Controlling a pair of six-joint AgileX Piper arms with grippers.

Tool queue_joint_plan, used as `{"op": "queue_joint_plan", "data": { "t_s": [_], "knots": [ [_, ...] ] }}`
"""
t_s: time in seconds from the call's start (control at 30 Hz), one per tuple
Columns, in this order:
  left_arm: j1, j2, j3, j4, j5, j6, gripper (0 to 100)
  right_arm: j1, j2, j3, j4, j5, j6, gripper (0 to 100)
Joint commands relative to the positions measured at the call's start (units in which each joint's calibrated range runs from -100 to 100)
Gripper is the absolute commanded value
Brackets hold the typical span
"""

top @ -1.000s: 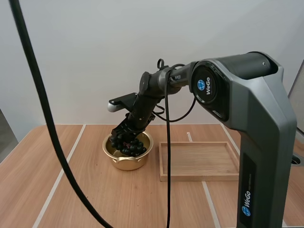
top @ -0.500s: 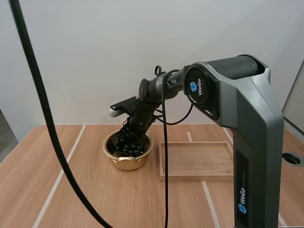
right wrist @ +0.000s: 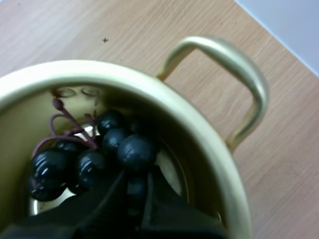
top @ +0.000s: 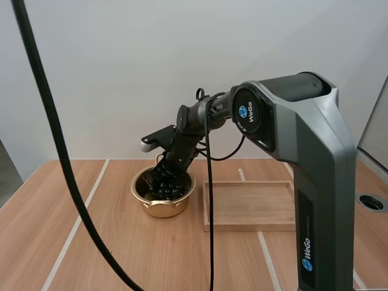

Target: Open the pot, put the grape inside, and close it

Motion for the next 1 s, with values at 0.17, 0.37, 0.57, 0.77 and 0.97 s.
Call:
{"op": "queue_joint_plan", "data": {
  "t_s": [0.17, 0.37, 0.57, 0.77, 0.97],
  "knots": [
    [0.10, -0.3, -0.5, 0.8, 0.4, -0.4, 0, 0.0, 3.0, 0.1, -0.7, -3.2, -0.2, 0],
    [0.10, -0.3, -0.5, 1.5, 0.4, -0.4, 0, 0.0, 3.0, 0.1, 0.2, -3.4, -0.2, 0],
    [0.10, -0.3, -0.5, 1.7, 0.4, -0.4, 0, 0.0, 3.0, 0.1, 0.7, -3.2, -0.2, 20],
    [0.10, -0.3, -0.5, 1.9, 0.4, -0.4, 0, 0.0, 2.1, 0.0, 1.1, -3.4, -1.1, 100],
    [0.10, -0.3, -0.5, 1.9, 0.4, -0.4, 0, 0.0, -0.2, -0.2, 1.4, -3.6, -1.1, 98]
  ]
}}
